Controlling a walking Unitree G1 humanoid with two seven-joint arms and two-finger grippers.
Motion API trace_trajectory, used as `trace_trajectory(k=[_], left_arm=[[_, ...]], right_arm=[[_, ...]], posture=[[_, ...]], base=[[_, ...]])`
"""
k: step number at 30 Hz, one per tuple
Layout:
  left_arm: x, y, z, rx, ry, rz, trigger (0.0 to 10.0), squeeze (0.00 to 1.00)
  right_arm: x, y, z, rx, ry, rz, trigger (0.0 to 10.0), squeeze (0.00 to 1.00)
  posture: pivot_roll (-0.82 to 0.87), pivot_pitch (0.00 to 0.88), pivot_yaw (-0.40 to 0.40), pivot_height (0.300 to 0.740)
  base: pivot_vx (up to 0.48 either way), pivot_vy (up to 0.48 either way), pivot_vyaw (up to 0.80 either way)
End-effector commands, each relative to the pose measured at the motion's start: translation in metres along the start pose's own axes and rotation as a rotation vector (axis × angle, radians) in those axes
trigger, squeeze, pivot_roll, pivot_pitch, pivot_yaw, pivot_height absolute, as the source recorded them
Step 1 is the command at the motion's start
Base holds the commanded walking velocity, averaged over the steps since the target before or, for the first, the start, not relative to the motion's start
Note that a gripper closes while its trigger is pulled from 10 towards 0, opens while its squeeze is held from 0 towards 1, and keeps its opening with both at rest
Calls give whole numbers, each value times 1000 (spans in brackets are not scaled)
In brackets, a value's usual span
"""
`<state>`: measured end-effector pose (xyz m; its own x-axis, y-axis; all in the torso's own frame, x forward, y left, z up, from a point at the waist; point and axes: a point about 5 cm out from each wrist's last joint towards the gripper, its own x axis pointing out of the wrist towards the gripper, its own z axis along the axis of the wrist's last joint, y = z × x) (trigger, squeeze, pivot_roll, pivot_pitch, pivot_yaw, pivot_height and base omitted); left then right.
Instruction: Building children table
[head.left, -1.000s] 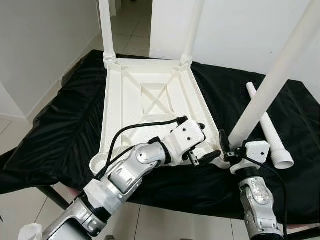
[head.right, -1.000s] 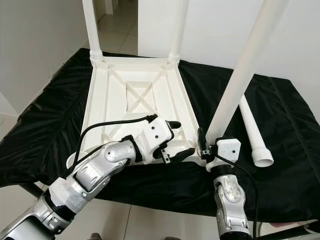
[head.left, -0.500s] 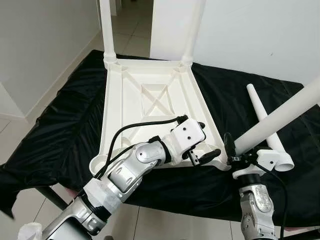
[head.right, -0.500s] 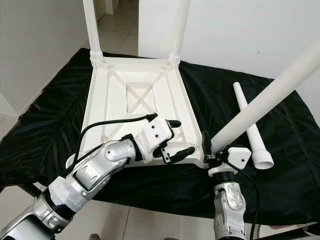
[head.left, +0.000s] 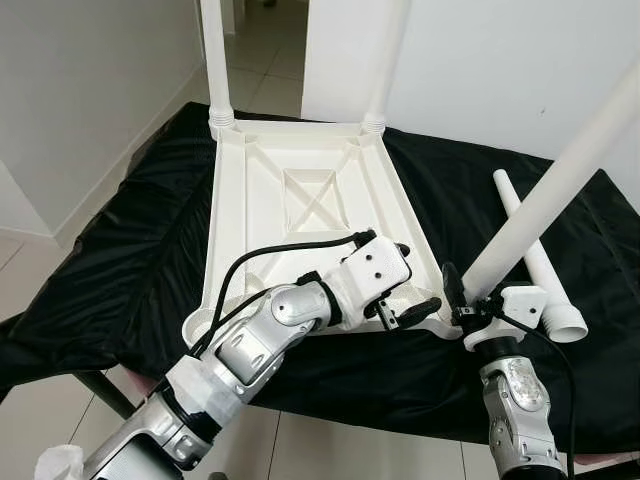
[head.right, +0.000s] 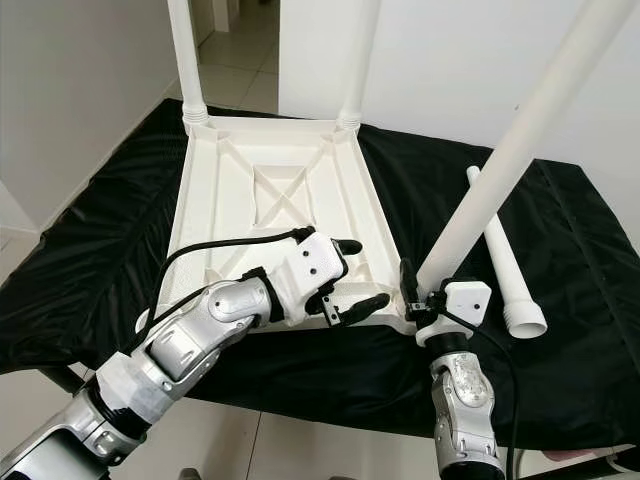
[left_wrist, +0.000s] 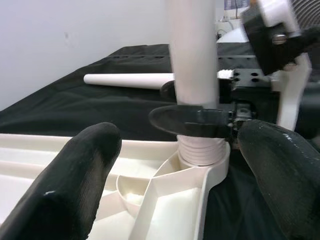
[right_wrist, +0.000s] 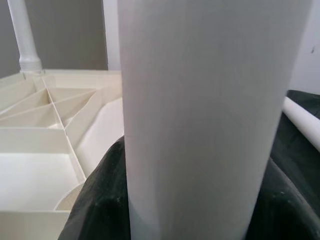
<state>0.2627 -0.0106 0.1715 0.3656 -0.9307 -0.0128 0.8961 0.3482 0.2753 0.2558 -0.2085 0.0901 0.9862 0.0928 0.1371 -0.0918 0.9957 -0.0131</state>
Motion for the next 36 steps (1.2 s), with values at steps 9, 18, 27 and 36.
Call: trace_trajectory(k=[9,18,27,36], left_arm=[[2,-9,6,14,-14,-173,10000,0],[1,-9,5,9,-14,-171,10000,0],[0,-11,2,0,-9,-185,10000,0],[-2,-12,-4,-21,5,-181,10000,0]], right_arm=[[-24,2,-53,13,366,26,10000,0],[-11,12,-37,96,251,-238,10000,0],[1,42,-10,220,90,-428,10000,0],[3,53,-6,148,91,-376,10000,0]], posture=[[26,18,-20,740],[22,18,-18,740],[22,17,-19,740],[21,16,-29,740]], base=[[0,0,0],[0,0,0],[0,0,0],[0,0,0]])
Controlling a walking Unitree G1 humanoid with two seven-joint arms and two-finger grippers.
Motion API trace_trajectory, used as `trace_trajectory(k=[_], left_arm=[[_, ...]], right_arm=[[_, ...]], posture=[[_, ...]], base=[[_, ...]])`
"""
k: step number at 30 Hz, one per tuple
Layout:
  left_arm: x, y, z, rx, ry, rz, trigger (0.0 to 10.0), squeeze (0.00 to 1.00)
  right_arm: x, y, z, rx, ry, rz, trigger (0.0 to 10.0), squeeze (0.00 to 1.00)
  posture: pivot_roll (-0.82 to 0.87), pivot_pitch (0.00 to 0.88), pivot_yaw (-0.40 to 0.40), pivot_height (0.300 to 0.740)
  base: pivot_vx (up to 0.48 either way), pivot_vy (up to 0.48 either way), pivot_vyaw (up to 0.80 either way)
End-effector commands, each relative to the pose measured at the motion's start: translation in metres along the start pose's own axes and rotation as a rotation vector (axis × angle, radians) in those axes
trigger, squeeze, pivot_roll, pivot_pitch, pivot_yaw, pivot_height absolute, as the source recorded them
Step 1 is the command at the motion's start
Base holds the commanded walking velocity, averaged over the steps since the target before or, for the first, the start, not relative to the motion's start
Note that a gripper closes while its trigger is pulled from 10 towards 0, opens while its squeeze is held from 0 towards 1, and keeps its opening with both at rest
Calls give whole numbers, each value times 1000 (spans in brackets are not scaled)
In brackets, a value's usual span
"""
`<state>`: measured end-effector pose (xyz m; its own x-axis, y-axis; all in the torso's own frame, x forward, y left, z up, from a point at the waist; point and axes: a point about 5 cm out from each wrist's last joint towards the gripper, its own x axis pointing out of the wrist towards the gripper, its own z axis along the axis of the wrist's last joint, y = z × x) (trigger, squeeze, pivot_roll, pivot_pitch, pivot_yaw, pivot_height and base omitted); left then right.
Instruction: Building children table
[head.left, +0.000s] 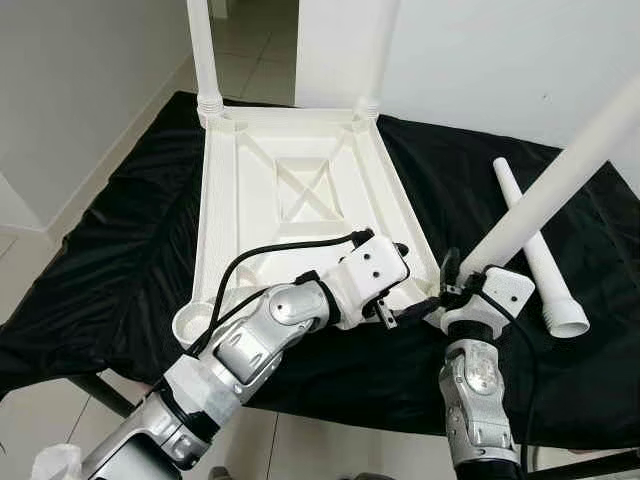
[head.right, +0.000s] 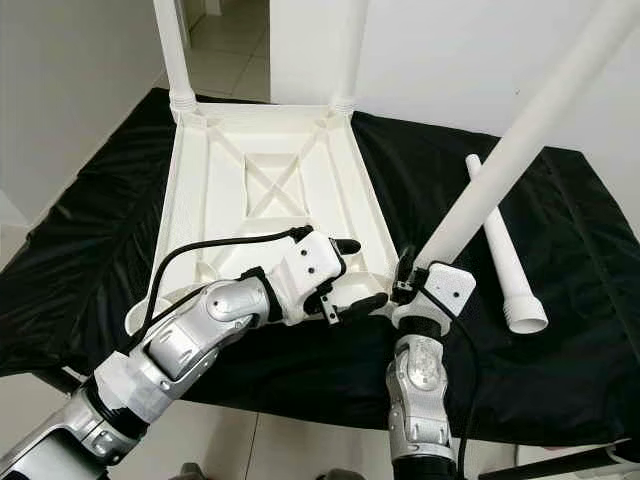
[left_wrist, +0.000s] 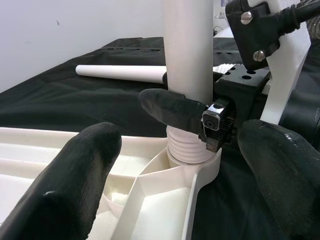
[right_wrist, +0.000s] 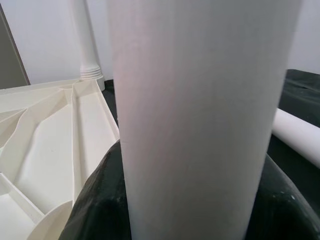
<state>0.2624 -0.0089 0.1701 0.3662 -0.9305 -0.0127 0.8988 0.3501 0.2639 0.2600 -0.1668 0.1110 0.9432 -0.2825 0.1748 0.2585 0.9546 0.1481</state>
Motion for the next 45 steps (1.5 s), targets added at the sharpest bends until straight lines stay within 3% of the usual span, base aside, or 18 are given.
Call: trace_trajectory(k=[1,4,5,6,16,17,18,19,30,43,44,45], left_arm=[[-1,-12,-3,-9,6,-181,10000,0],[-1,-11,-4,-12,9,-177,10000,0],[-1,-11,-5,-14,10,-174,10000,0],[-2,-10,-5,-14,12,-173,10000,0],[-5,-7,-8,-4,27,-168,10000,0],[-6,-7,-8,-2,29,-168,10000,0],[-6,-7,-8,-2,29,-168,10000,0],[-7,-7,-9,-1,30,-169,10000,0],[-7,-14,-11,17,45,-200,10000,0],[-3,-16,-12,-1,63,-178,10000,0],[-2,-16,-12,-2,62,-176,10000,0],[-1,-16,-11,-10,64,-174,10000,0]], right_arm=[[-13,5,-27,16,159,-9,10000,0],[-12,6,-23,-8,143,-2,10000,0],[-11,5,-21,-17,130,6,10000,90],[-11,4,-18,-15,114,21,10000,1000],[-1,-18,-3,-38,46,86,10000,1000],[2,-22,1,-40,35,115,10000,90],[2,-22,1,-40,35,115,10000,90],[3,-25,4,-43,27,136,10000,0],[16,-36,20,-106,26,427,10000,0],[24,-50,24,-177,107,621,9922,0],[24,-52,23,-179,120,642,9137,0],[24,-54,22,-187,131,649,3294,0]], posture=[[21,16,-29,740],[18,8,-33,740],[19,4,-34,740],[18,1,-34,740],[22,0,-37,740],[22,0,-37,740],[22,0,-37,740],[21,0,-36,740],[19,0,-35,740],[13,0,-37,740],[13,0,-37,740],[15,0,-39,740]], base=[[0,0,0],[0,0,0],[0,0,0],[0,0,0],[0,0,0],[0,0,0],[0,0,0],[0,0,0],[0,0,0],[0,0,0],[0,0,0],[0,0,0]])
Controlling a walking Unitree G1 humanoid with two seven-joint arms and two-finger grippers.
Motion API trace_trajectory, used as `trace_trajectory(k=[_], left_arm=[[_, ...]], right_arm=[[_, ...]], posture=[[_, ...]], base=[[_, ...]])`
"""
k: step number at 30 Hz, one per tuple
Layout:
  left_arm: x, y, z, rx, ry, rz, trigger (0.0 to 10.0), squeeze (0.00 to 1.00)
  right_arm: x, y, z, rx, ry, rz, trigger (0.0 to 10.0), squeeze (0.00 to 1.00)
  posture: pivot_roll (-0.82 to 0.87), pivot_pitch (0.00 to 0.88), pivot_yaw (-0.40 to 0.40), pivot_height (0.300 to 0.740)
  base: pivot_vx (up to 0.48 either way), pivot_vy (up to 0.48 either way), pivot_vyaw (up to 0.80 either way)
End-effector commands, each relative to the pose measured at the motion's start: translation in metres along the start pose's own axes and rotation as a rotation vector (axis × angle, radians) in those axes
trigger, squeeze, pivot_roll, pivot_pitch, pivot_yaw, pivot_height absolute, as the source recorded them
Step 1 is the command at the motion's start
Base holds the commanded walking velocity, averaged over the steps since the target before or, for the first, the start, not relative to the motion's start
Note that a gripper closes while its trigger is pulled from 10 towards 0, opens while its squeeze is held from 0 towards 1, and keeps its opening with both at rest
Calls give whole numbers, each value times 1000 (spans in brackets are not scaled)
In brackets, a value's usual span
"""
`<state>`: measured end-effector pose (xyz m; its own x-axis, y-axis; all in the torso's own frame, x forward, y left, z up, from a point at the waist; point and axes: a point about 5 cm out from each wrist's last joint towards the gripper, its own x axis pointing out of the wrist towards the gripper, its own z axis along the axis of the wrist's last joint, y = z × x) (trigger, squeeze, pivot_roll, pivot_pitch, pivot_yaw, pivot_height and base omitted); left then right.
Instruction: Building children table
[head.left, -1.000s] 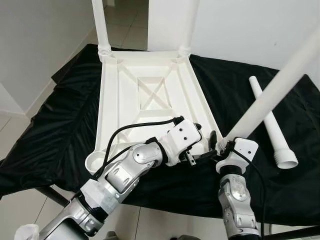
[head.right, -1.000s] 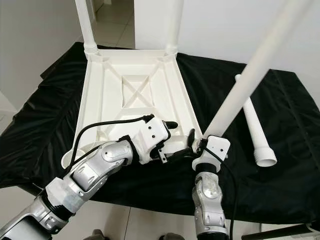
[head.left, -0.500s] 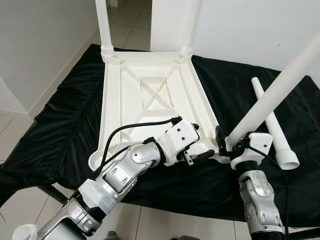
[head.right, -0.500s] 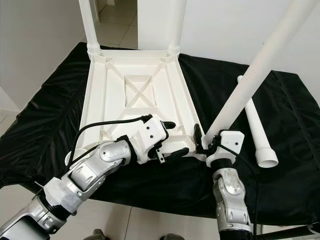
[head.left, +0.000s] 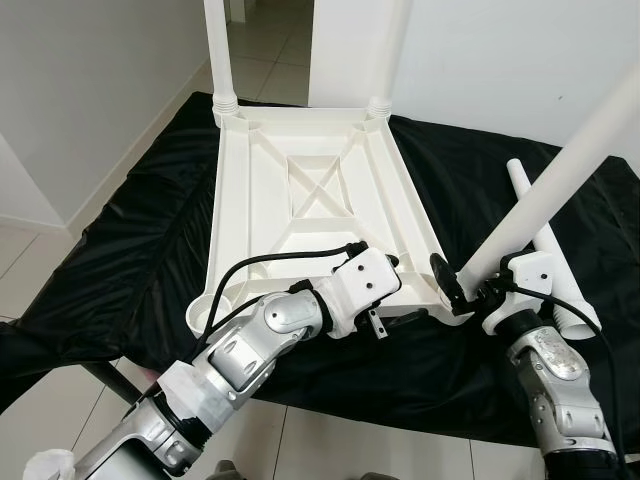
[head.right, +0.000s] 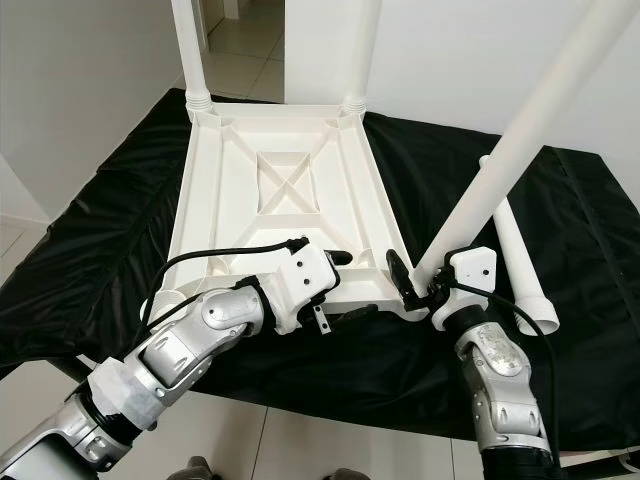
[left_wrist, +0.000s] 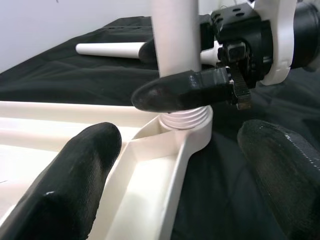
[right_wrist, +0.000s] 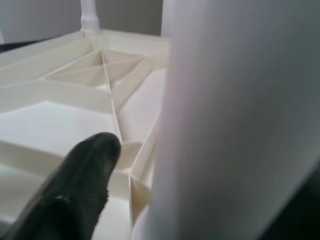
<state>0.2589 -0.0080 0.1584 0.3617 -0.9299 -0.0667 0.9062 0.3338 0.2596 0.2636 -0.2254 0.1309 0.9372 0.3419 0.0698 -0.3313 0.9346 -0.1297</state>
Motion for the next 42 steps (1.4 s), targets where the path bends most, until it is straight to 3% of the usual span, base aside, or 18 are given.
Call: trace_trajectory(k=[1,2,7,16,17,20,23,34,35,36,39,42], left_arm=[[1,-10,-1,-7,15,-155,10000,0],[2,-10,-1,-14,22,-150,10000,0],[5,-9,-5,-12,73,-118,10000,0],[6,-11,-4,-22,66,-120,10000,0],[6,-11,-3,-17,63,-119,10000,0],[7,-10,-3,-9,59,-116,10000,0],[8,-9,-1,-5,58,-110,10000,0],[8,-7,-2,-13,60,-101,10000,0],[8,-4,-2,-23,55,-90,10000,0],[8,-4,-2,-23,55,-90,10000,0],[7,2,-3,-27,54,-63,10000,0],[5,5,-4,-18,55,-51,10000,0]], right_arm=[[0,-3,-3,8,24,18,3294,0],[-1,-4,-6,6,43,18,0,0],[-4,-7,-13,3,88,21,0,0],[-7,-7,-17,51,98,13,0,0],[-7,-7,-18,52,102,-4,10000,0],[-7,-6,-19,59,108,-27,10000,0],[-5,-3,-24,102,123,-129,10000,0],[5,14,-25,107,139,-350,10000,0],[9,22,-25,139,154,-453,10000,0],[9,22,-25,139,154,-453,10000,0],[14,38,-24,197,156,-629,10000,0],[17,48,-23,233,158,-675,10000,0]], posture=[[15,0,-39,740],[16,0,-41,740],[14,0,-42,740],[9,0,-40,740],[7,0,-40,740],[6,0,-40,740],[4,0,-40,740],[-4,3,-45,740],[-8,3,-52,740],[-8,3,-52,740],[-12,1,-52,740],[-12,0,-49,740]], base=[[0,0,0],[0,0,0],[0,0,0],[0,0,0],[0,0,0],[0,0,0],[0,0,0],[0,0,0],[0,0,0],[0,0,0],[0,0,0],[0,0,0]])
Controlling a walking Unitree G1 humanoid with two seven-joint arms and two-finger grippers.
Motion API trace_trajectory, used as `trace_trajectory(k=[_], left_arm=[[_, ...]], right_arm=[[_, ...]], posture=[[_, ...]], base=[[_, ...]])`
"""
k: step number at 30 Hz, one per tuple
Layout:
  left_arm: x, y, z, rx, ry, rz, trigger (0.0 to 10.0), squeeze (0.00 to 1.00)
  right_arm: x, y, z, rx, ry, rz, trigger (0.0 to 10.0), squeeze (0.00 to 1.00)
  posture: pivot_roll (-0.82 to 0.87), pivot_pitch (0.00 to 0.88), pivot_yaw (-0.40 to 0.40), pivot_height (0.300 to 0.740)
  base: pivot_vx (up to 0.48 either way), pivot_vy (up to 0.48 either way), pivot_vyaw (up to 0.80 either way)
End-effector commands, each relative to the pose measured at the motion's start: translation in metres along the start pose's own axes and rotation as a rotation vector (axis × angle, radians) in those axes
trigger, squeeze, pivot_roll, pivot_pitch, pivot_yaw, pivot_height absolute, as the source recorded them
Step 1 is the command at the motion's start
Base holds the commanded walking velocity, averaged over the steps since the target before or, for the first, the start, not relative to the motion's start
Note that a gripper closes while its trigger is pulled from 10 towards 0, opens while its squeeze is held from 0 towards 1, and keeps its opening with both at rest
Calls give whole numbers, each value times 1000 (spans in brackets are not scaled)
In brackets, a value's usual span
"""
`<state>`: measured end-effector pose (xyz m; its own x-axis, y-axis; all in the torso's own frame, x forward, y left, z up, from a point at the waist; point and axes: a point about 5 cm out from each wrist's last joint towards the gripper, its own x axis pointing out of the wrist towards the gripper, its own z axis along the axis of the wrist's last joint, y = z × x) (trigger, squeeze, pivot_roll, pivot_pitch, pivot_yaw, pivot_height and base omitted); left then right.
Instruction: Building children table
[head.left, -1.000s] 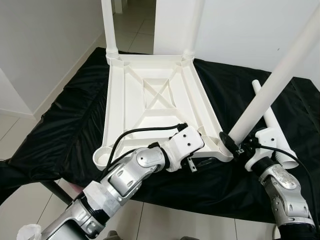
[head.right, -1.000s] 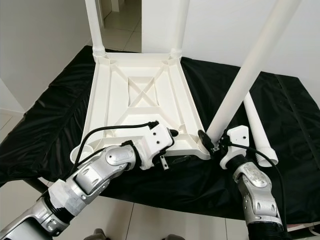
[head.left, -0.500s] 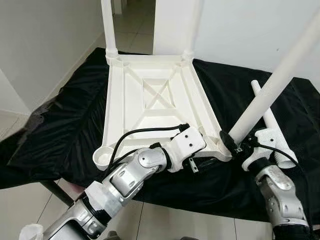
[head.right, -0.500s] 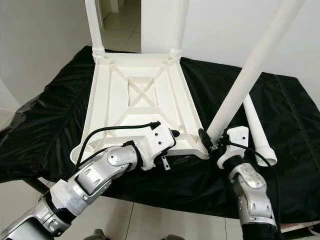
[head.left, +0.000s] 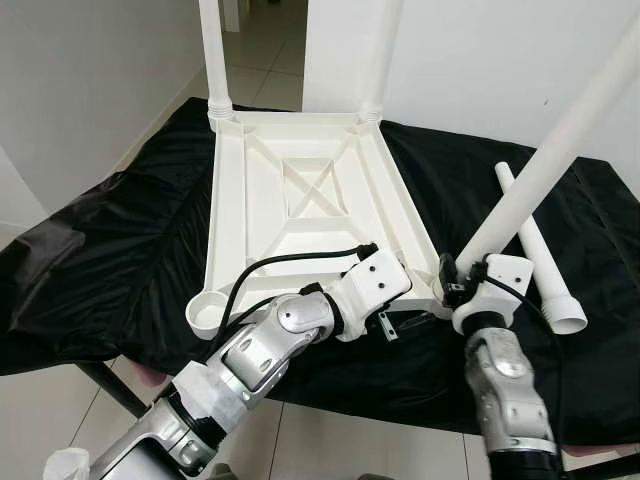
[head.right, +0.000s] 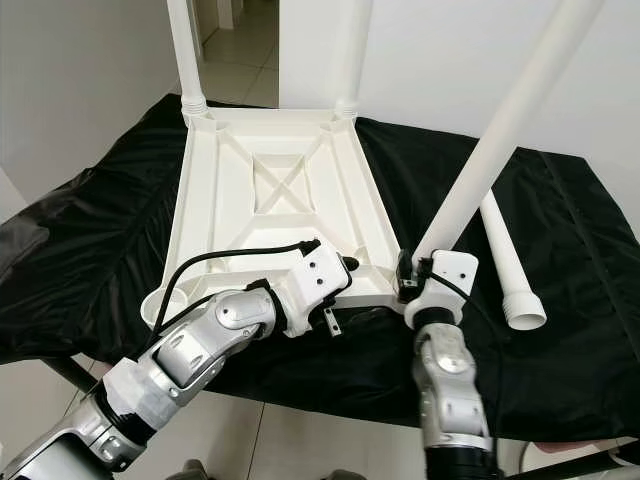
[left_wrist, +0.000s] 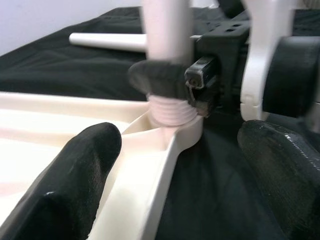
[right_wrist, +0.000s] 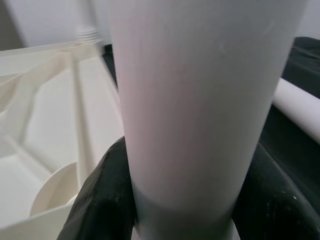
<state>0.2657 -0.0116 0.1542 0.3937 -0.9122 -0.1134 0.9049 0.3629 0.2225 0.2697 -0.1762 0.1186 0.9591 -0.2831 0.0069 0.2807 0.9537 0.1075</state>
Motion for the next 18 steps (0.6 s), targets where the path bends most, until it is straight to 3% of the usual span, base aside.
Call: trace_trajectory(k=[1,4,11,12,18], left_arm=[[-1,2,1,27,2,-72,10000,0],[-2,13,0,39,10,-45,10000,0],[-2,25,1,57,21,-31,10000,0],[-2,28,1,60,21,-30,10000,0],[-7,34,2,36,9,-45,10000,0]], right_arm=[[-4,-1,-16,7,91,-58,10000,0],[-9,16,-15,42,84,-25,10000,0],[-13,21,-11,46,55,6,10000,0],[-13,21,-10,45,52,8,10000,1000],[-17,16,-2,39,1,57,10000,1000]], posture=[[-12,0,-49,740],[-21,0,-26,740],[-29,0,-7,740],[-29,0,-7,740],[-33,0,8,740]], base=[[0,0,0],[0,0,0],[0,0,0],[0,0,0],[0,0,0]])
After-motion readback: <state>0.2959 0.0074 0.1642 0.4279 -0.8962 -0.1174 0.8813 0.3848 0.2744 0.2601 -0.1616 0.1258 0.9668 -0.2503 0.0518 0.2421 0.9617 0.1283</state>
